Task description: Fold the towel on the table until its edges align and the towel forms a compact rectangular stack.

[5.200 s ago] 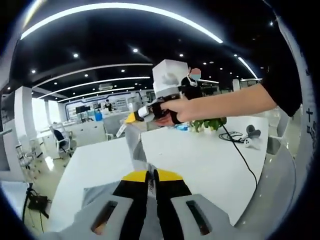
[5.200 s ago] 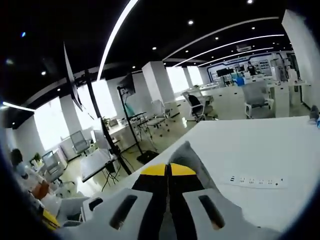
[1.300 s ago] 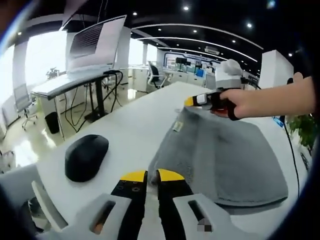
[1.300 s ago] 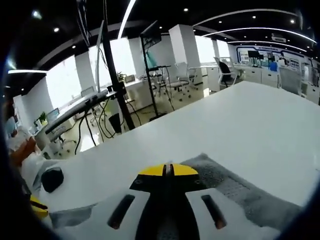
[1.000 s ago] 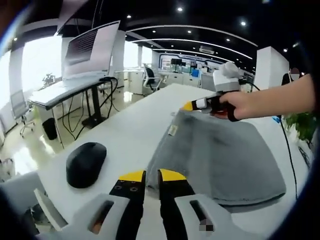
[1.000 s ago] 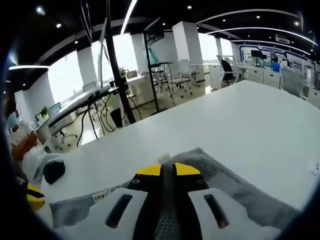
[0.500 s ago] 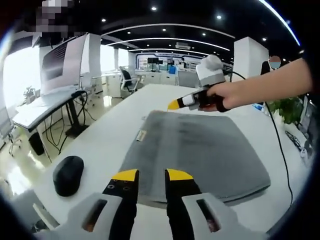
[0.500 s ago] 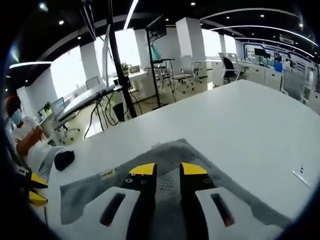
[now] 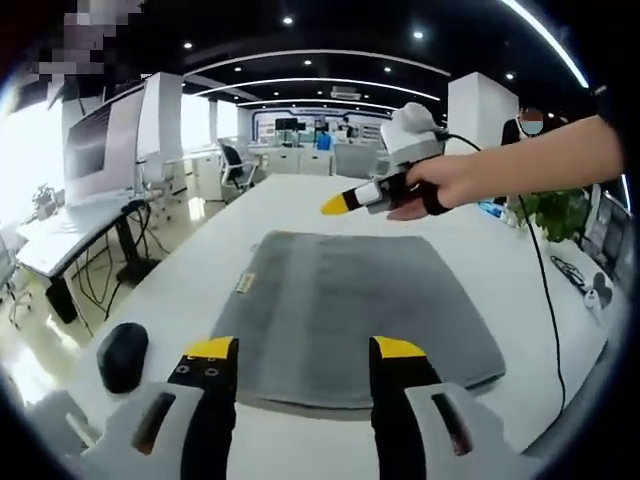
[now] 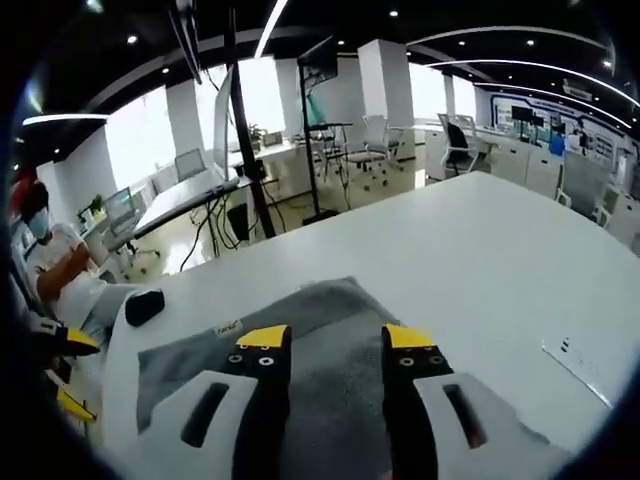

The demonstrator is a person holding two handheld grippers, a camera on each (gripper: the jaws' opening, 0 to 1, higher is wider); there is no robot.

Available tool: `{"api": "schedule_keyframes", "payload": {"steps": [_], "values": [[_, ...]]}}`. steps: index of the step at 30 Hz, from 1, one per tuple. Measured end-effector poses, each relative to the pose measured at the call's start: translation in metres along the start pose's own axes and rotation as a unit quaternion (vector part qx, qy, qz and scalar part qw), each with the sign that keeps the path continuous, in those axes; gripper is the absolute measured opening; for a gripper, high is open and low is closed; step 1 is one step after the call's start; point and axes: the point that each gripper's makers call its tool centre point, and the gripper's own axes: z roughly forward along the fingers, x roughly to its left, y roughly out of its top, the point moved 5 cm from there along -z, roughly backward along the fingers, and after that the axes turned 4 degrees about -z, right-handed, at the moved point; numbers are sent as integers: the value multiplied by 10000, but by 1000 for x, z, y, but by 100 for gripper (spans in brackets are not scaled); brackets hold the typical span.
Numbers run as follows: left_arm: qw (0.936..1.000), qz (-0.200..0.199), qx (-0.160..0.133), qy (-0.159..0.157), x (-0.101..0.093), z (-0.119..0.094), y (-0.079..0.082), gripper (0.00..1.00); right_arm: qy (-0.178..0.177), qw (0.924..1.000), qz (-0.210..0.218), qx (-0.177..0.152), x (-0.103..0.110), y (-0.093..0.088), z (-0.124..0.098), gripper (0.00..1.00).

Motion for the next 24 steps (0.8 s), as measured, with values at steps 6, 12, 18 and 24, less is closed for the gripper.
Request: {"api": "schedule_keyframes", "payload": {"steps": [6,12,18,24], "values": [[9998,88,-80,-140,-16,-10,9,71,-62,9999,-96,-9,-3,4,-26,44],[9994,213,-50,-262,-28,-16,13,79,-97,9999,-116,-29,-12,1,-48,54],[9975,376,42,-602,-54,-16,11,78,-275,9995,-116,130,-30,-13,-73,53],[9954,573,49,-764,-75,-14,14,79,-407,9987,-243,171,-43,-22,-92,53]]}}
